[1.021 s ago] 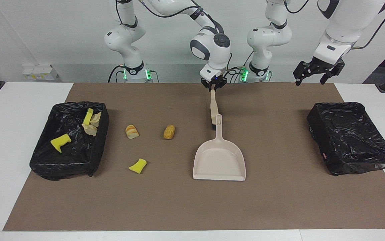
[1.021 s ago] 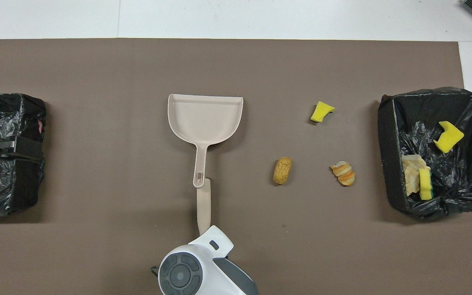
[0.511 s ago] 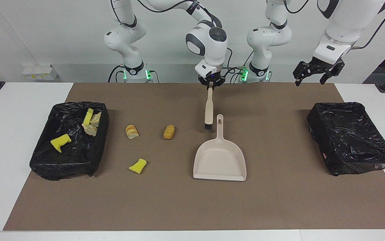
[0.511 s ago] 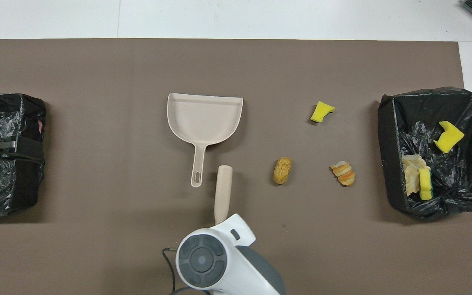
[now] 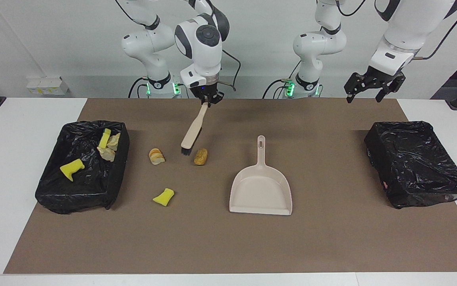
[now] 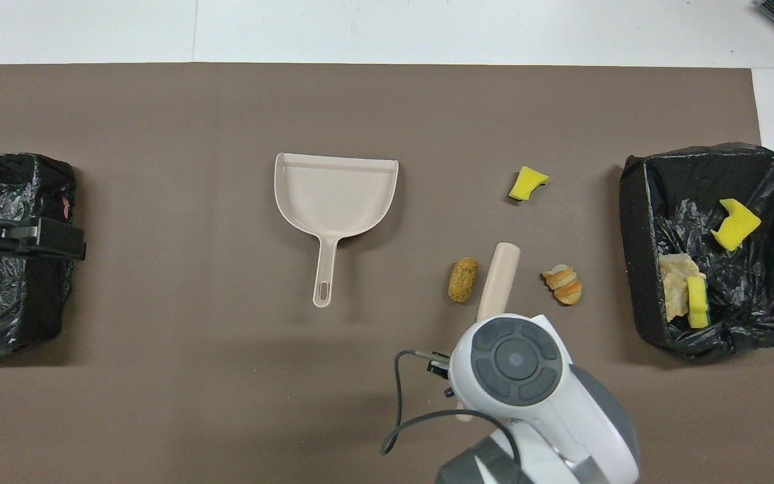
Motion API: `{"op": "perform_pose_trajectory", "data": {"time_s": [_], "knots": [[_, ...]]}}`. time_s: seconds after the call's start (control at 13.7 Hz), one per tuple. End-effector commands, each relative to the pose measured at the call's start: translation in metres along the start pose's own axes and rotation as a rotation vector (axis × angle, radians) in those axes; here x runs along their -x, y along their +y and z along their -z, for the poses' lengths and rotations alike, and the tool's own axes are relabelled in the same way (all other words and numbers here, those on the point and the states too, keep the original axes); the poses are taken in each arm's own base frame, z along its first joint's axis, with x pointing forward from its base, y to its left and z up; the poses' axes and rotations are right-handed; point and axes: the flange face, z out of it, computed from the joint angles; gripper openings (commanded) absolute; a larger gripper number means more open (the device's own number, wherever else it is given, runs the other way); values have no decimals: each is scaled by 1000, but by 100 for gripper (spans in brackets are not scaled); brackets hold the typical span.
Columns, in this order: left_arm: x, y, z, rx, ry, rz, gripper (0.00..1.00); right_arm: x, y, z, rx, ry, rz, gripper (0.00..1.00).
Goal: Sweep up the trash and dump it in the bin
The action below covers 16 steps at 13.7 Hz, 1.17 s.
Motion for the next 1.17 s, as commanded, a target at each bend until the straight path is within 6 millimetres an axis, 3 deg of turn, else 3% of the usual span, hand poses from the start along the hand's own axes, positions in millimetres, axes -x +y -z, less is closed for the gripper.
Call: {"op": "perform_pose_trajectory", "data": {"time_s": [0.0, 0.07, 0.36, 0.51, 0.58, 0.66, 0.8, 0.88, 1.09], "knots": [[-5, 63, -39, 12, 14, -62, 100, -36, 41, -15, 47, -22, -28, 0], [-5, 85, -52, 16, 34, -82, 100, -50, 57, -18, 69, -34, -43, 0], [-22, 144, -106, 70, 39, -141, 100, -91, 112, -41, 78, -74, -103, 0], [-34, 190, -152, 89, 36, -138, 100, -103, 138, -53, 70, -99, -34, 0], [-39, 210, -177, 97, 33, -121, 100, -104, 142, -55, 67, -98, -12, 0], [-42, 228, -198, 105, 41, -110, 100, -104, 143, -62, 72, -112, -2, 0], [-42, 235, -218, 102, 34, -110, 100, -111, 133, -77, 54, -96, 12, 0], [-31, 247, -230, 95, 23, -131, 100, -110, 125, -77, 49, -87, 25, 0], [-22, 250, -246, 91, 17, -129, 100, -112, 91, -85, 20, -105, 66, 0]]}}
